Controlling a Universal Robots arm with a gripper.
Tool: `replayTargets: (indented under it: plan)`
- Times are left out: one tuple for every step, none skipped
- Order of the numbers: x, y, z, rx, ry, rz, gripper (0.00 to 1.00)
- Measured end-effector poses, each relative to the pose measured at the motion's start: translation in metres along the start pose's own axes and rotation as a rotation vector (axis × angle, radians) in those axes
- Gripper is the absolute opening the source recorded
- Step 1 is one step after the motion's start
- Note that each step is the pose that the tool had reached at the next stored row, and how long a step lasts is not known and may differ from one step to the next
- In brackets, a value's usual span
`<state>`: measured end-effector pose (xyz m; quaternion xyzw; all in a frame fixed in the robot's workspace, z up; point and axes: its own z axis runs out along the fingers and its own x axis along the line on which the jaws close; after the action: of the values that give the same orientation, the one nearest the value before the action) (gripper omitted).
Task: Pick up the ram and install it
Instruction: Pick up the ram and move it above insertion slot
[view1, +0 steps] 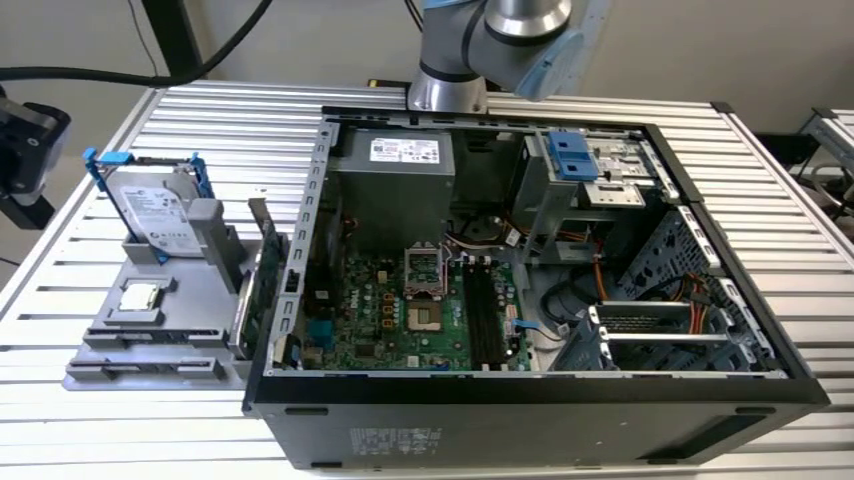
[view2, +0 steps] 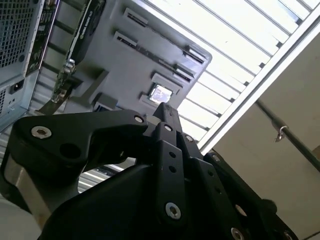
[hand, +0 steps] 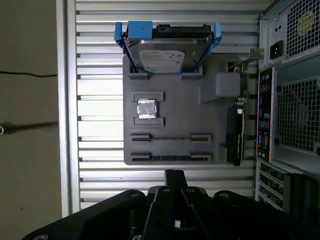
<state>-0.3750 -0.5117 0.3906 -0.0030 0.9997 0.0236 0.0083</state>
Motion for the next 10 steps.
replayTargets:
  plan:
    - [0.0000, 0.0000, 0.0000, 0.0002, 0.0007, -0.016, 0.00]
    - [0.0000, 0.0000, 0.0000, 0.0004, 0.0014, -0.031, 0.00]
    - [0.0001, 0.0001, 0.0000, 0.0007, 0.0023, -0.048, 0.00]
    - [0.0001, 0.0001, 0.0000, 0.0008, 0.0031, -0.065, 0.00]
    - [0.0001, 0.0001, 0.0000, 0.0009, 0.0038, -0.081, 0.00]
    - [0.0001, 0.0001, 0.0000, 0.0010, 0.0045, -0.097, 0.00]
    - [0.0002, 0.0001, 0.0000, 0.0010, 0.0052, -0.112, 0.00]
    - [0.0002, 0.0002, 0.0000, 0.0008, 0.0054, -0.126, 0.00]
    - [0.0002, 0.0002, 0.0000, 0.0006, 0.0057, -0.141, 0.00]
    - [0.0002, 0.0001, 0.0000, 0.0004, 0.0063, -0.155, 0.00]
